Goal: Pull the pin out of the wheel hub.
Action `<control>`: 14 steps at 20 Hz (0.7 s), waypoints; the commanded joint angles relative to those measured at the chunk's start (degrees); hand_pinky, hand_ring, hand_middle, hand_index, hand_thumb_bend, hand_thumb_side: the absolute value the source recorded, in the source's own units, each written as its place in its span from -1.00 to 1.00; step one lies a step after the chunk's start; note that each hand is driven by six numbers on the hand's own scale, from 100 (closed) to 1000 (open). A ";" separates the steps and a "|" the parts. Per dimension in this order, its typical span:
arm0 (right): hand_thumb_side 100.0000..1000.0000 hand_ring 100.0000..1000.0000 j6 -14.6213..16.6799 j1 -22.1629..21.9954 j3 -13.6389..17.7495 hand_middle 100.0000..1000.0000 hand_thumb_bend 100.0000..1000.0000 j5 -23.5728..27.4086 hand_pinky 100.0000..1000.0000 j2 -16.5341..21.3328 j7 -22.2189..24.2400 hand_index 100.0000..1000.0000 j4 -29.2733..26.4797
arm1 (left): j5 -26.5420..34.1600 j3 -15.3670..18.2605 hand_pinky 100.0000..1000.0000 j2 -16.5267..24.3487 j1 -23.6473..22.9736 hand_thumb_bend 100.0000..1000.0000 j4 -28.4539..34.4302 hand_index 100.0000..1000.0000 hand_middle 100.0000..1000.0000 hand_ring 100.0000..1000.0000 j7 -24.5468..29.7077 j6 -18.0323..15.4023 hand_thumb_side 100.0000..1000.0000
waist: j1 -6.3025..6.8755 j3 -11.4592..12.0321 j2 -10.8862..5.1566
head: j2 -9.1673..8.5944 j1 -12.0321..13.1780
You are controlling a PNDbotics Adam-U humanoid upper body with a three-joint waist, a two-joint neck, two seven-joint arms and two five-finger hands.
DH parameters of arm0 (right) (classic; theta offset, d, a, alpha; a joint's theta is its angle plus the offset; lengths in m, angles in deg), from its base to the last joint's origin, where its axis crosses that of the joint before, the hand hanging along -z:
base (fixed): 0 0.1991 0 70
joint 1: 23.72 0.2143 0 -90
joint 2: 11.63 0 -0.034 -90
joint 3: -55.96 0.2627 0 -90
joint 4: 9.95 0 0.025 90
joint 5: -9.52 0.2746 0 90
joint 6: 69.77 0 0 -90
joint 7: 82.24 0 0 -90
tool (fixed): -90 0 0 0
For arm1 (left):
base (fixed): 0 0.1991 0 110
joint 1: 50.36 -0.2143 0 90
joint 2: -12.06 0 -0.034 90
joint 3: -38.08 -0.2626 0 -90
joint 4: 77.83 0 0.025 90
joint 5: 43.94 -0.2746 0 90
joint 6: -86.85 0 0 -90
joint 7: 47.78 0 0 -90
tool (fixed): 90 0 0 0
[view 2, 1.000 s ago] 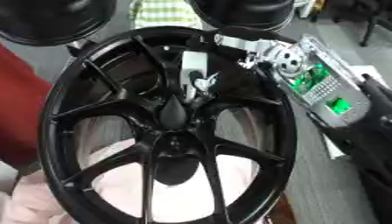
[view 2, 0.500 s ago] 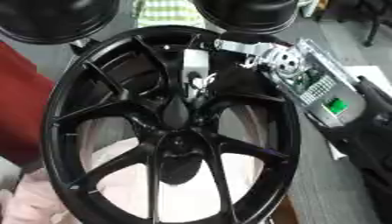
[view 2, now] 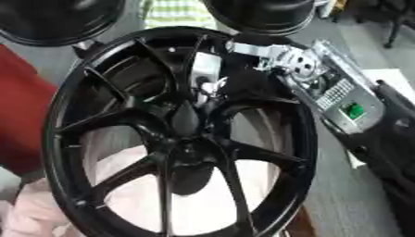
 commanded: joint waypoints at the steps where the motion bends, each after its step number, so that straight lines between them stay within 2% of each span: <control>1: -0.23 1.00 -0.42 0.39 0.80 0.23 -1.00 0.56 0.95 1.04 -0.14 0.50 -0.61 | 0.00 0.15 0.14 0.56 0.23 -1.00 0.57 0.43 -0.03 0.15 0.14 -0.06 0.62 | -0.22 -0.01 -0.09 | -0.02 -0.06; 3: -0.23 1.00 -0.44 0.38 0.80 0.23 -1.00 0.65 0.95 1.06 -0.21 0.50 -0.62 | 0.02 0.16 0.14 0.56 0.23 -1.00 0.56 0.43 -0.03 0.15 0.16 -0.06 0.62 | -0.22 0.00 -0.10 | -0.01 -0.06; 4: -0.22 1.00 -0.41 0.39 0.85 0.07 -1.00 0.69 0.91 1.04 -0.35 0.34 -0.74 | 0.02 0.16 0.14 0.54 0.19 -1.00 0.55 0.43 -0.03 0.15 0.19 -0.06 0.62 | -0.18 0.05 -0.17 | 0.01 -0.07; 7: -0.19 1.00 -0.47 0.27 1.04 0.01 -1.00 0.98 0.89 1.03 -1.22 0.28 -1.19 | 0.00 0.18 0.14 0.51 0.06 -1.00 0.53 0.43 -0.03 0.15 0.31 -0.06 0.62 | -0.16 0.03 -0.33 | 0.12 -0.15; 8: -0.12 1.00 -0.61 0.22 1.16 -0.05 -1.00 1.18 0.87 1.00 -1.63 0.21 -1.27 | 0.00 0.19 0.14 0.48 0.04 -1.00 0.51 0.43 -0.03 0.15 0.33 -0.02 0.63 | -0.17 -0.01 -0.37 | 0.15 -0.15; 14: -0.18 1.00 -1.67 0.03 2.21 -0.17 -1.00 3.82 0.83 1.06 -4.26 0.04 -2.55 | -0.02 0.19 0.15 0.35 -0.01 -1.00 0.40 0.43 -0.03 0.15 0.49 0.12 0.62 | -0.08 -0.17 -0.60 | 0.30 -0.09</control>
